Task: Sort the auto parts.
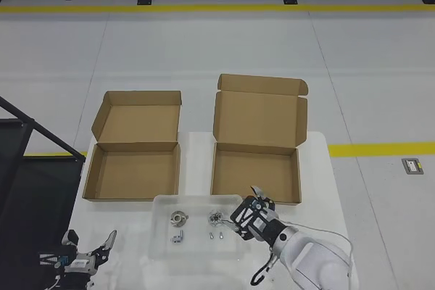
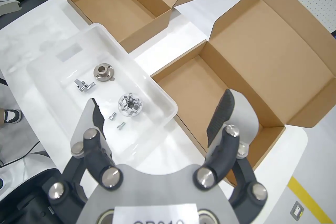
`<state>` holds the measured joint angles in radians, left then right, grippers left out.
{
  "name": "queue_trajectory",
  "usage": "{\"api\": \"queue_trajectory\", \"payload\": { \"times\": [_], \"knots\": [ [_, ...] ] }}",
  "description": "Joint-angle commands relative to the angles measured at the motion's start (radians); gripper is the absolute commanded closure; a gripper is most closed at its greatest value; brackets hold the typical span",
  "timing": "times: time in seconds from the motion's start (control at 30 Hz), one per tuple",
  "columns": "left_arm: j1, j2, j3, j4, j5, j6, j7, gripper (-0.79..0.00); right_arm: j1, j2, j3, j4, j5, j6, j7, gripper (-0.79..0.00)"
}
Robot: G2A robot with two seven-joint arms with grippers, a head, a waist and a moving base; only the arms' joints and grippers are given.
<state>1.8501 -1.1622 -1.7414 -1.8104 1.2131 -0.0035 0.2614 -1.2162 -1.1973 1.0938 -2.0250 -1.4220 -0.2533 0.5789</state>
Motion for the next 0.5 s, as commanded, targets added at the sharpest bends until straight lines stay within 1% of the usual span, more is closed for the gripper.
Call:
{"api": "queue_trajectory", "payload": {
  "times": [0.0, 0.07, 0.13, 0.2, 0.33, 0.47],
  "knots": [
    [0.000, 0.000, 0.000, 0.000, 0.000, 0.000, 0.000, -0.785, -0.001, 0.000, -0.002, -0.001, 0.001, -0.003, -0.003, -0.785],
    [0.000, 0.000, 0.000, 0.000, 0.000, 0.000, 0.000, -0.785, 0.008, -0.002, -0.024, 0.011, -0.010, -0.019, -0.006, -0.785],
    [0.000, 0.000, 0.000, 0.000, 0.000, 0.000, 0.000, -0.785, 0.053, -0.013, -0.079, 0.053, 0.015, -0.047, 0.024, -0.785],
    [0.000, 0.000, 0.000, 0.000, 0.000, 0.000, 0.000, -0.785, 0.126, -0.030, -0.146, 0.107, 0.036, -0.059, 0.080, -0.785],
    [0.000, 0.000, 0.000, 0.000, 0.000, 0.000, 0.000, -0.785, 0.266, -0.074, -0.270, 0.245, 0.125, -0.054, 0.178, -0.785],
    [0.000, 0.000, 0.000, 0.000, 0.000, 0.000, 0.000, -0.785, 0.374, -0.117, -0.362, 0.375, 0.214, -0.034, 0.266, -0.785]
  ]
}}
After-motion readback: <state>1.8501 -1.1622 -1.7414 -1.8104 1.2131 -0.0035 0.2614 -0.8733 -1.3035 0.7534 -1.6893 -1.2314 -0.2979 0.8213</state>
